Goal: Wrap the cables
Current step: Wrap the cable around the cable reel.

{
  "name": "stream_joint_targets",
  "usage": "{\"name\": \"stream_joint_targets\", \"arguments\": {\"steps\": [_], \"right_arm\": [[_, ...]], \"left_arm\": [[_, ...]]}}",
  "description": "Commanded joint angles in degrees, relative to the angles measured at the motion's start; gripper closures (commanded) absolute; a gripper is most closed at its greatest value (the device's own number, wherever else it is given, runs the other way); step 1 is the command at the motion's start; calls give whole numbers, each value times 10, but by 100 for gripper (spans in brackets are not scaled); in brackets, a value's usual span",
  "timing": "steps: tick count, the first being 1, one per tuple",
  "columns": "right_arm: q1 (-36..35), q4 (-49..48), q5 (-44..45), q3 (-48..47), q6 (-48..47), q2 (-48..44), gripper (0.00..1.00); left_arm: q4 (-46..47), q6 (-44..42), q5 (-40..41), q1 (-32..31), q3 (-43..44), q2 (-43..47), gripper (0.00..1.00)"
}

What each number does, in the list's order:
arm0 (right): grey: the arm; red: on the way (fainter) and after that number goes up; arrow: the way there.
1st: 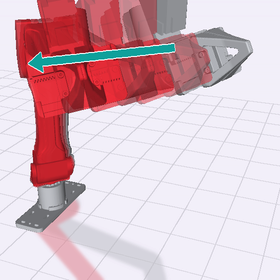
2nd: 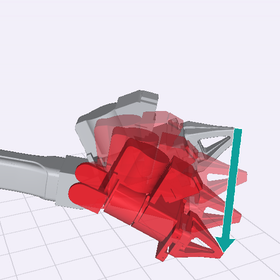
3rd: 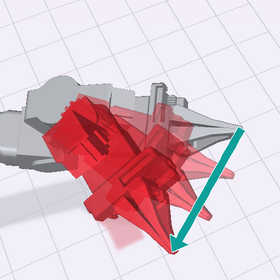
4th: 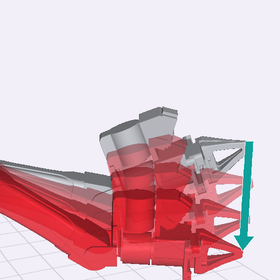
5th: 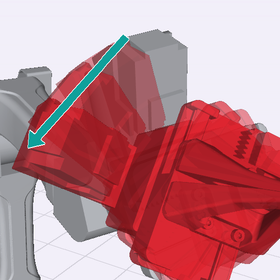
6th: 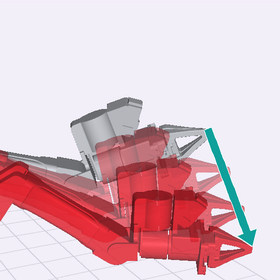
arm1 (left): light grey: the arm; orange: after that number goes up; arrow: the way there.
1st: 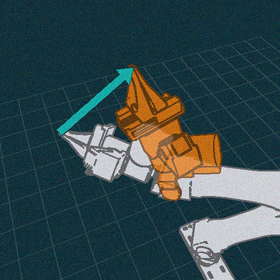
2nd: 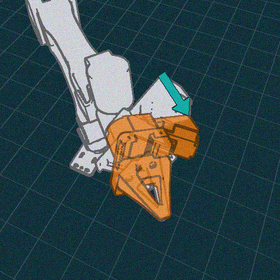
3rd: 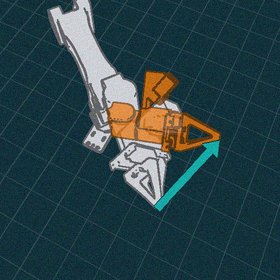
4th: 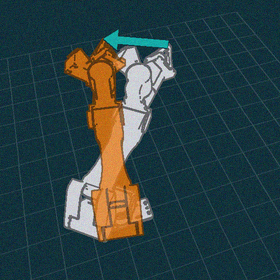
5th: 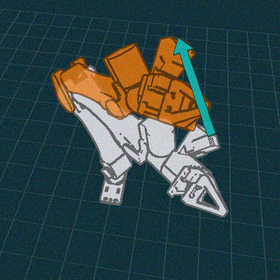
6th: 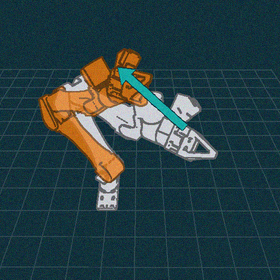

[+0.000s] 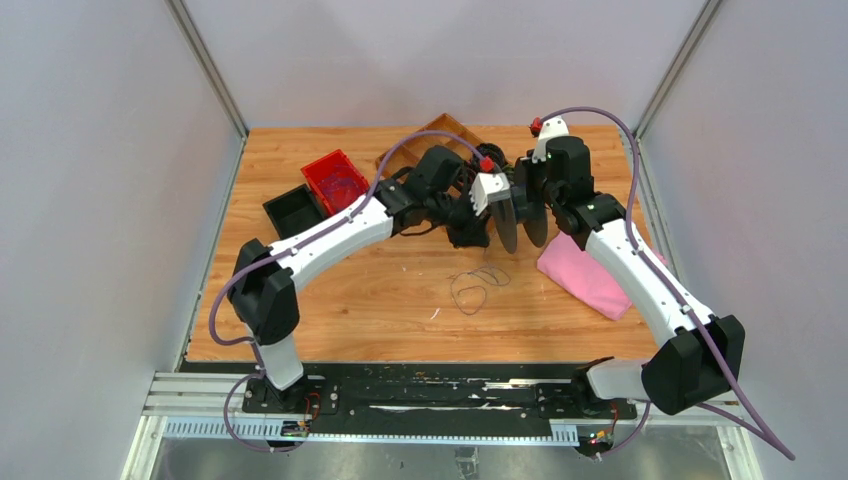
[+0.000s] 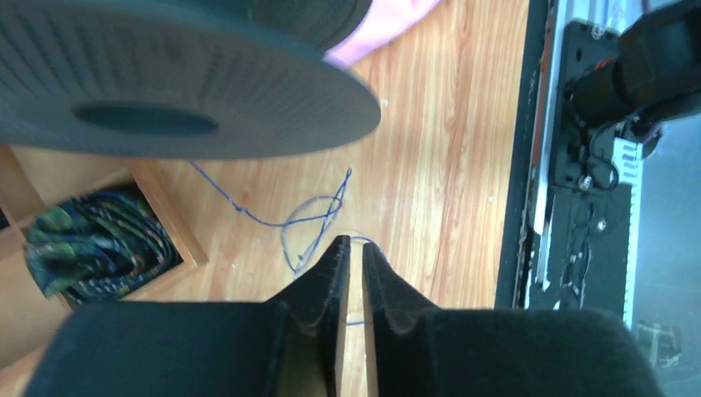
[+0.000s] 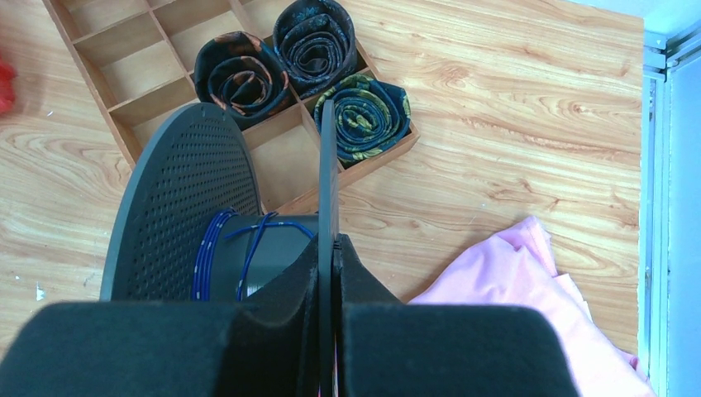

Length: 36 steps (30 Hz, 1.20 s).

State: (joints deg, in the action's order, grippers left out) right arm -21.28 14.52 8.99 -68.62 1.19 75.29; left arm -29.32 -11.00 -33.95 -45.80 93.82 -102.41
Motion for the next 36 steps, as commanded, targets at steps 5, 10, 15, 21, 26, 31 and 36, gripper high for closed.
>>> {"name": "stream_joint_targets", "arguments": {"steps": [5, 10, 15, 21, 26, 31, 36], "right_arm": [[9, -8, -13, -45, 18, -21, 99], [15, 3, -29, -56, 26, -29, 99], [17, 15, -47, -69, 29, -30, 100], [17, 19, -59, -67, 27, -33, 99], [18, 19, -66, -64, 27, -32, 99], [18, 18, -71, -64, 28, -27, 99], [20, 18, -79, -64, 29, -28, 99]], "left_arm": [[166, 33, 30, 26, -184, 86, 68], [274, 145, 44, 44, -275, 70, 48], [342, 186, 51, 46, -299, 34, 33], [367, 181, 89, 49, -289, 7, 29], [363, 172, 152, 49, -295, 2, 28], [363, 166, 167, 49, -296, -16, 28], [364, 172, 143, 49, -285, -43, 35]]}}
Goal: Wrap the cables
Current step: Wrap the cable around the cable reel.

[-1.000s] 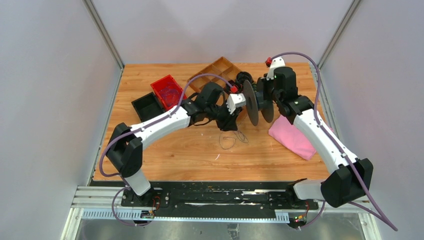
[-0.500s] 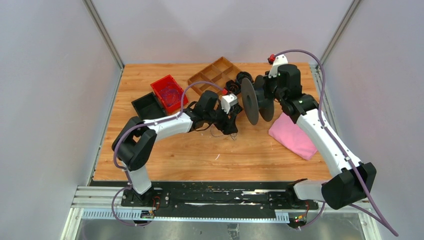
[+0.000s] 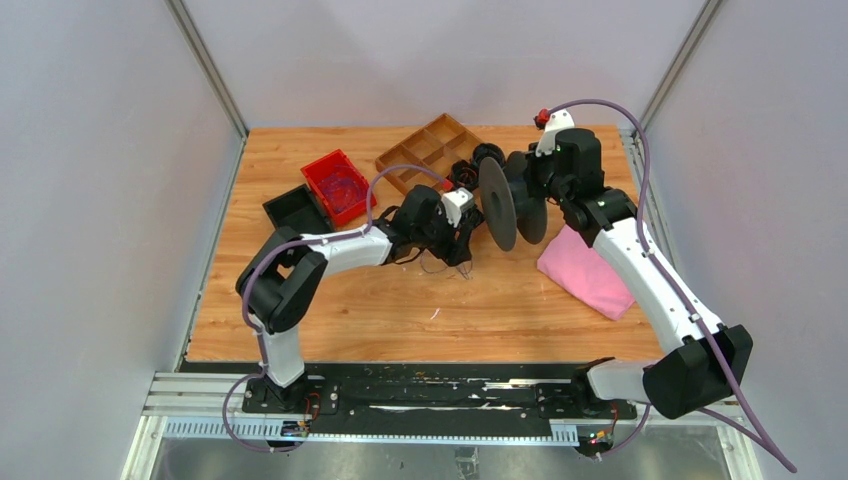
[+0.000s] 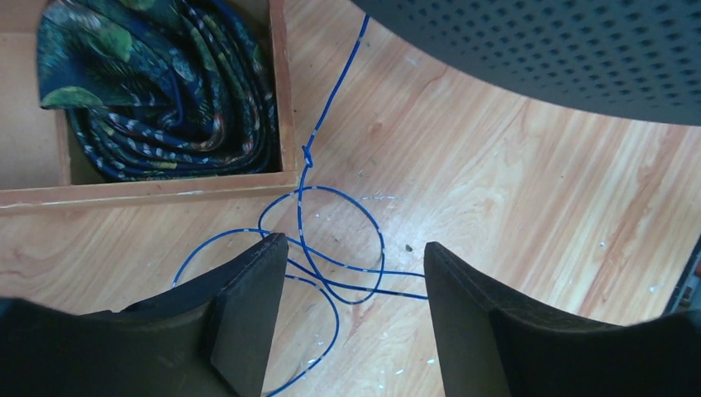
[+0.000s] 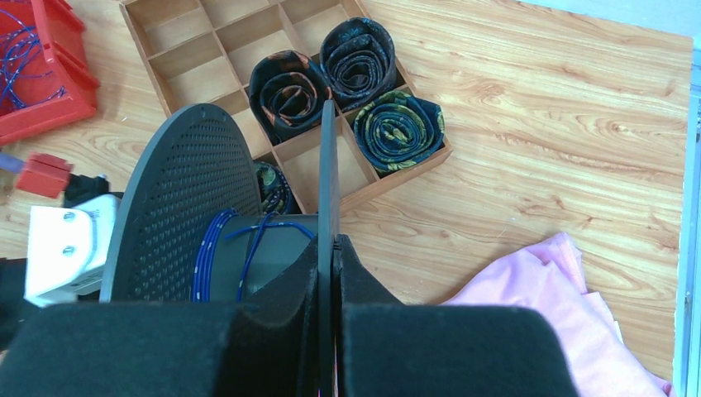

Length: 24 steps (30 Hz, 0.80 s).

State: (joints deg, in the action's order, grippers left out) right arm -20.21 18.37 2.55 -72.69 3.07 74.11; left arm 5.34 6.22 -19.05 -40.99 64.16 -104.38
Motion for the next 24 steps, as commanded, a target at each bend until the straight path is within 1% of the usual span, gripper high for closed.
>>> {"name": "stream_joint_targets", "arguments": {"steps": [1, 6, 13, 20, 23, 24], "right_arm": [[10, -19, -16, -25, 10, -18, 99], [18, -11, -26, -32, 11, -28, 99], [34, 8, -34, -65, 12, -39, 100], [38, 11, -26, -79, 10, -36, 99], [38, 11, -6, -86, 8, -28, 99], [38, 11, 1, -89, 7, -25, 99]], "left_arm": [[18, 0, -8, 0, 14, -28, 36], [18, -4, -16, 0, 18, -47, 43], [17, -14, -36, 0, 10, -54, 61], [17, -27, -106, 0, 10, -43, 89], [17, -36, -132, 0, 10, -28, 99], [16, -41, -141, 0, 10, -21, 100]]}}
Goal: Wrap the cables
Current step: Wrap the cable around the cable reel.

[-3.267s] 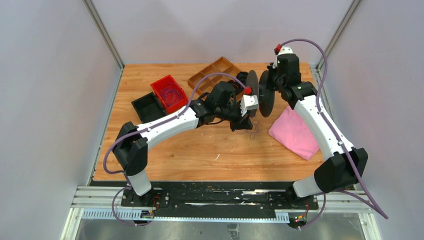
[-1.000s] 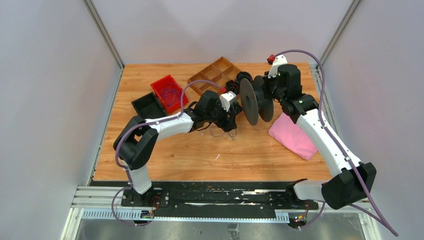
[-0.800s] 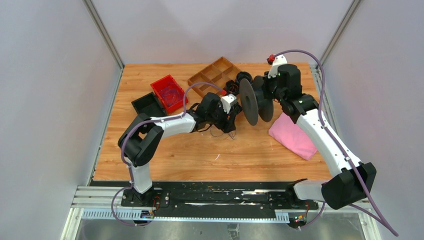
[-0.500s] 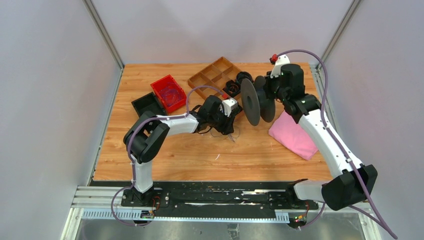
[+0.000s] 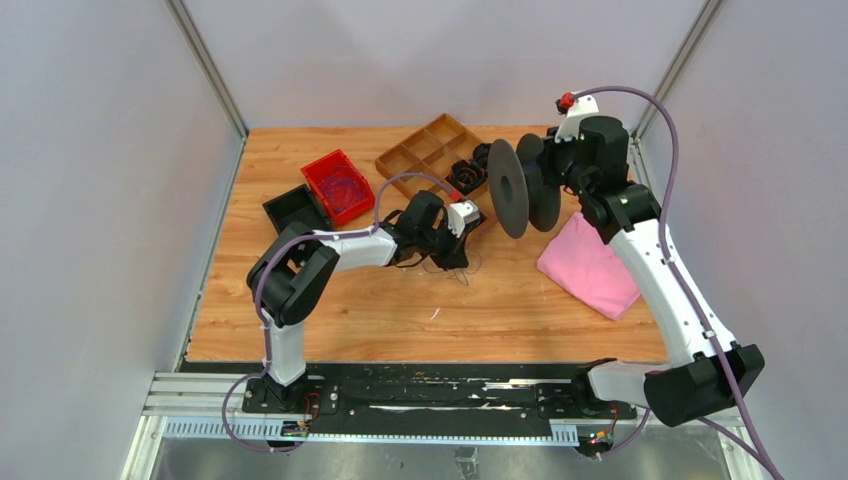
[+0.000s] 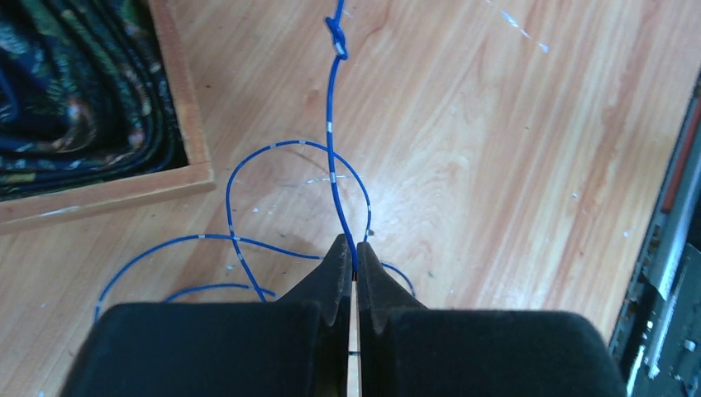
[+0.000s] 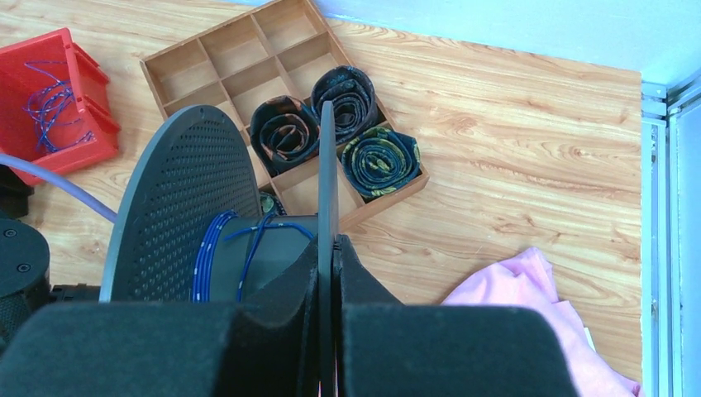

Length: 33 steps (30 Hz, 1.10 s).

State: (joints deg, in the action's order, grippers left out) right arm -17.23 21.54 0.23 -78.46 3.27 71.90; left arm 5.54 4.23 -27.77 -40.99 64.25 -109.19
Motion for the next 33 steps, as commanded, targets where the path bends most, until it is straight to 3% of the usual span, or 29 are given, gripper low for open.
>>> {"name": "stream_joint_targets", "arguments": {"steps": [1, 12, 24, 33], "right_arm": [[9, -21, 32, -37, 4, -1, 99], [8, -16, 69, -73, 4, 27, 99], [8, -23, 92, -59, 15, 64, 99], [-14, -66, 138, -6, 9, 56, 99]], "left_arm": [[11, -26, -60, 0, 8, 35, 100], [-70, -115, -166, -12, 23, 93, 99], [-265, -236, -127, -97, 109, 145, 100], [-329, -221, -118, -124, 240, 128, 100]]}}
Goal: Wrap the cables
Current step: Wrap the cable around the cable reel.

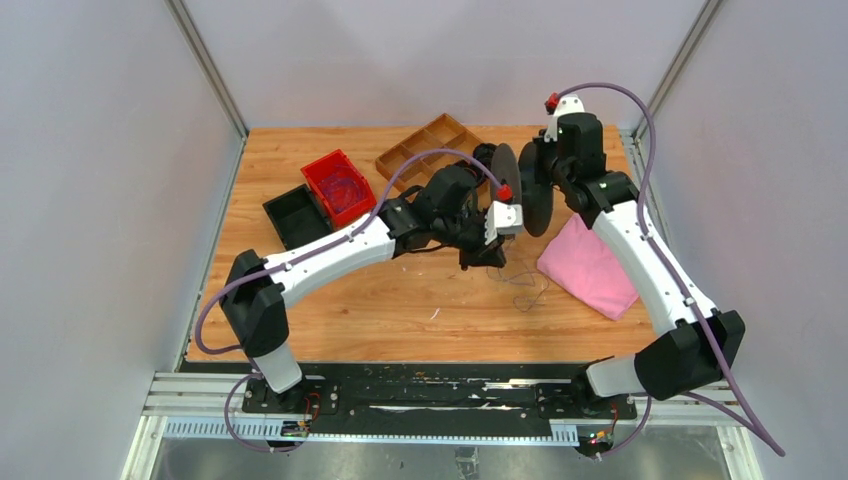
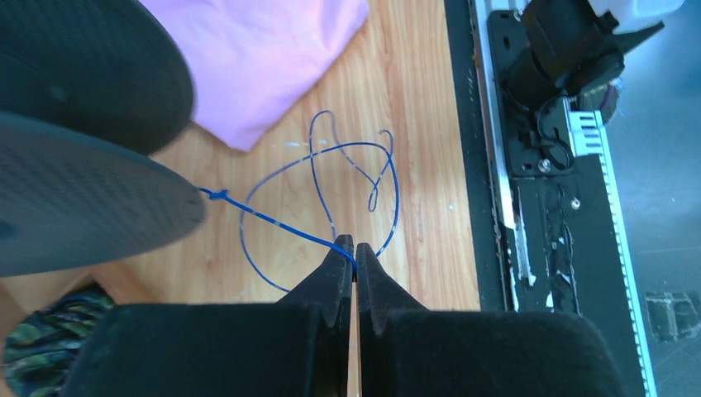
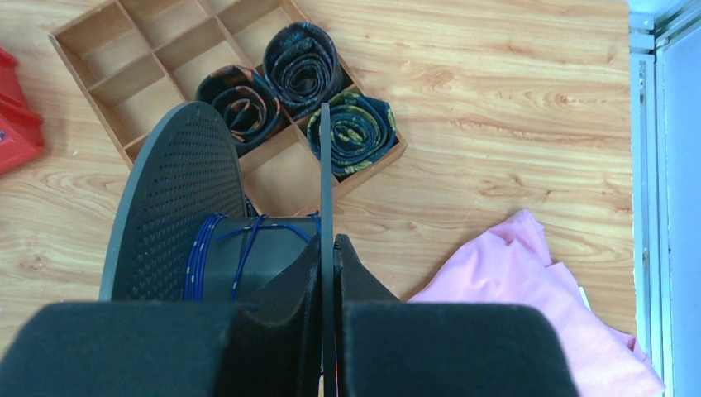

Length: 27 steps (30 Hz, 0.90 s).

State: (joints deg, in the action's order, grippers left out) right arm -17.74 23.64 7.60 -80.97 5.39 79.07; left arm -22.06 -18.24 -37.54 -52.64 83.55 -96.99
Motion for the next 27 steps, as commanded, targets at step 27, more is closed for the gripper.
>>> {"name": "stream_joint_targets", "arguments": {"steps": [27], "right_arm": [[-48, -167, -4, 169, -96, -77, 99]], "left_arm": [[-114, 113, -2, 61, 238, -80, 97]]}}
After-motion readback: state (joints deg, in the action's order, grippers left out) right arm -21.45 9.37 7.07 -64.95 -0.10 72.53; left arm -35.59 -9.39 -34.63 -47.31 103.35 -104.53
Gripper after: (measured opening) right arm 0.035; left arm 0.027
